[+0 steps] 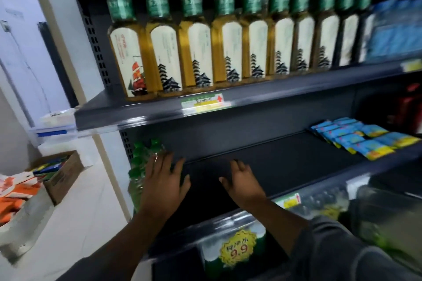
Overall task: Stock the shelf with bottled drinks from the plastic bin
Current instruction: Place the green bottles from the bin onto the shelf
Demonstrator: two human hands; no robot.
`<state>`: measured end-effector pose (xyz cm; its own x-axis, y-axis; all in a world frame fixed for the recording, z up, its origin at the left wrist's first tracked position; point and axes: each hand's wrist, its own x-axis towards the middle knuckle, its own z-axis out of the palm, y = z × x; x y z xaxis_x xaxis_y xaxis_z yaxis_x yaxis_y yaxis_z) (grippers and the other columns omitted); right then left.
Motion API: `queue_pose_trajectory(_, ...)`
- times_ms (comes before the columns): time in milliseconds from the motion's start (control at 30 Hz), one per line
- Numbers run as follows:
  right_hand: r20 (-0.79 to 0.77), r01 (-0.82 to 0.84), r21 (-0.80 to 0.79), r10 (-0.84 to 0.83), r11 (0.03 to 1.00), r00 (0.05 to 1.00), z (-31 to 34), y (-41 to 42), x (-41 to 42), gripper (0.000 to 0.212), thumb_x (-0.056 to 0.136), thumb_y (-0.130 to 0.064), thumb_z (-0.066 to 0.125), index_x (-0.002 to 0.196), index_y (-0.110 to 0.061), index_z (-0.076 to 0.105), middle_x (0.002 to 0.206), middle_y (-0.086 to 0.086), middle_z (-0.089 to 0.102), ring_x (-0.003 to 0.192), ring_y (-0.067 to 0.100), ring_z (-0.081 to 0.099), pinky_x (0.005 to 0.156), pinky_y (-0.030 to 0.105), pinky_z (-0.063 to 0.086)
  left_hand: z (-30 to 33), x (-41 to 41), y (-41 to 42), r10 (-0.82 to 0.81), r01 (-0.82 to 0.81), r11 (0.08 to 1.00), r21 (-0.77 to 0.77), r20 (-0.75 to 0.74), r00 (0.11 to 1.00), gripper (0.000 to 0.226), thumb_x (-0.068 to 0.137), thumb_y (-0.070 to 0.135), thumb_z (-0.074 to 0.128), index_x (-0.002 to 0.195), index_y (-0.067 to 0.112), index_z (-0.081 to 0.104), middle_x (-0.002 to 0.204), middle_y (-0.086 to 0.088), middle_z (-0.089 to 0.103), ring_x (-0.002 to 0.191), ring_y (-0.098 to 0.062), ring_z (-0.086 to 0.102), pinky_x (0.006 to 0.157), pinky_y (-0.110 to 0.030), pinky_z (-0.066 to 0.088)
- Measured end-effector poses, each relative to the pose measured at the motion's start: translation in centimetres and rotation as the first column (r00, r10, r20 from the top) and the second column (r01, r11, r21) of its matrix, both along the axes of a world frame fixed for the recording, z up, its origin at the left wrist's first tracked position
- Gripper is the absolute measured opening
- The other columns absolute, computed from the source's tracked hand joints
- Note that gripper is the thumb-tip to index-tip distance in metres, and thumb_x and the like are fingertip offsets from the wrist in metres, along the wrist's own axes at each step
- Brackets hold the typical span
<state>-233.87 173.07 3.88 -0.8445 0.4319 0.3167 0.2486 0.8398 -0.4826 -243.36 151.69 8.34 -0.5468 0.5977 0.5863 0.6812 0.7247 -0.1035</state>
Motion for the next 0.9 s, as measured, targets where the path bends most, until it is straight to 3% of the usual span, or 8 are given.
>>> queue_pose_trajectory(100, -0.026, 0.045, 0.075, -0.043, 0.996, 0.999, -0.1, 2.4, 5.2, 0.047, 0.102, -0.036, 0.05, 0.135, -0.003, 0.047, 0.135, 0.018, 0.047, 0.123, 0.038, 0.043, 0.103, 0.045, 0.041, -0.6, 4.2, 3.9, -0.117, 0.114, 0.993, 0.035, 0.107, 0.987, 0.052, 0.094, 0.047, 0.045, 0.135, 0.018, 0.057, 0.141, -0.009, 0.05, 0.121, -0.032, 0.054, 0.082, -0.043, 0.058)
queue_pose_trajectory(200, -0.076, 0.14, 0.118, -0.132, 0.983, 0.988, -1.2, 4.9, 11.4, 0.036, 0.099, -0.029, 0.053, 0.127, -0.006, 0.054, 0.125, 0.017, 0.051, 0.115, 0.037, 0.047, 0.096, 0.046, 0.044, -1.4, 7.8, 7.5, -0.21, 0.212, 0.977, 0.011, 0.163, 0.964, 0.054, 0.094, 0.046, 0.058, 0.141, 0.022, 0.049, 0.14, -0.007, 0.052, 0.1, -0.031, 0.067, 0.066, -0.04, 0.059)
queue_pose_trajectory(300, -0.047, 0.245, 0.11, -0.241, 0.963, 0.969, -2.8, 7.5, 18.6, 0.038, 0.095, -0.027, 0.054, 0.127, -0.007, 0.054, 0.125, 0.016, 0.051, 0.115, 0.038, 0.047, 0.094, 0.047, 0.047, -2.7, 10.9, 11.9, -0.29, 0.298, 0.954, -0.011, 0.204, 0.935, 0.053, 0.094, 0.053, 0.054, 0.136, 0.021, 0.054, 0.103, -0.01, 0.073, 0.075, -0.035, 0.071, 0.069, -0.041, 0.056)
queue_pose_trajectory(400, 0.04, 0.372, 0.111, -0.378, 0.921, 0.925, -5.4, 10.3, 25.5, 0.042, 0.091, -0.027, 0.051, 0.127, -0.007, 0.054, 0.122, 0.017, 0.052, 0.11, 0.04, 0.048, 0.093, 0.049, 0.046, -4.7, 15.2, 16.9, -0.364, 0.383, 0.923, -0.038, 0.237, 0.901, 0.056, 0.089, 0.064, 0.036, 0.115, 0.024, 0.066, 0.079, -0.004, 0.076, 0.071, -0.033, 0.071, 0.069, -0.04, 0.056)
queue_pose_trajectory(600, 0.233, 0.592, 0.08, -0.593, 0.802, 0.771, -8.9, 13.9, 36.0, 0.049, 0.09, -0.023, 0.055, 0.137, -0.011, 0.047, 0.131, 0.014, 0.045, 0.123, 0.04, 0.042, 0.097, 0.048, 0.045, -8.4, 25.2, 24.2, -0.504, 0.552, 0.834, -0.006, 0.396, 0.767, 0.035, 0.096, 0.054, 0.052, 0.112, 0.026, 0.065, 0.097, -0.001, 0.073, 0.089, -0.029, 0.069, 0.065, -0.037, 0.054)
queue_pose_trajectory(700, 0.288, 0.64, 0.065, -0.628, 0.766, 0.723, -9.9, 15.2, 38.8, 0.052, 0.09, -0.023, 0.055, 0.139, -0.01, 0.046, 0.137, 0.017, 0.043, 0.126, 0.04, 0.038, 0.103, 0.05, 0.043, -10.6, 28.5, 26.8, -0.556, 0.617, 0.787, -0.011, 0.421, 0.717, 0.031, 0.096, 0.052, 0.051, 0.112, 0.029, 0.064, 0.099, 0.003, 0.071, 0.091, -0.022, 0.067, 0.065, -0.034, 0.053)
queue_pose_trajectory(833, 0.384, 0.685, -0.013, -0.629, 0.729, 0.676, -11.8, 16.5, 40.8, 0.073, 0.094, -0.028, 0.06, 0.155, -0.011, 0.023, 0.156, 0.017, 0.023, 0.138, 0.042, 0.028, 0.112, 0.05, 0.036, -13.4, 31.4, 29.4, -0.537, 0.639, 0.769, -0.009, 0.533, 0.654, 0.031, 0.097, 0.048, 0.053, 0.121, 0.03, 0.062, 0.109, 0.006, 0.07, 0.094, -0.017, 0.066, 0.067, -0.03, 0.053)
queue_pose_trajectory(900, 0.426, 0.695, -0.047, -0.615, 0.717, 0.664, -13.1, 16.9, 40.9, 0.073, 0.096, -0.03, 0.058, 0.156, -0.012, 0.021, 0.159, 0.019, 0.021, 0.141, 0.042, 0.024, 0.114, 0.051, 0.034, -14.8, 32.2, 30.5, -0.502, 0.641, 0.766, -0.036, 0.591, 0.632, 0.031, 0.097, 0.045, 0.055, 0.124, 0.03, 0.06, 0.113, 0.004, 0.069, 0.095, -0.019, 0.067, 0.07, -0.032, 0.055)
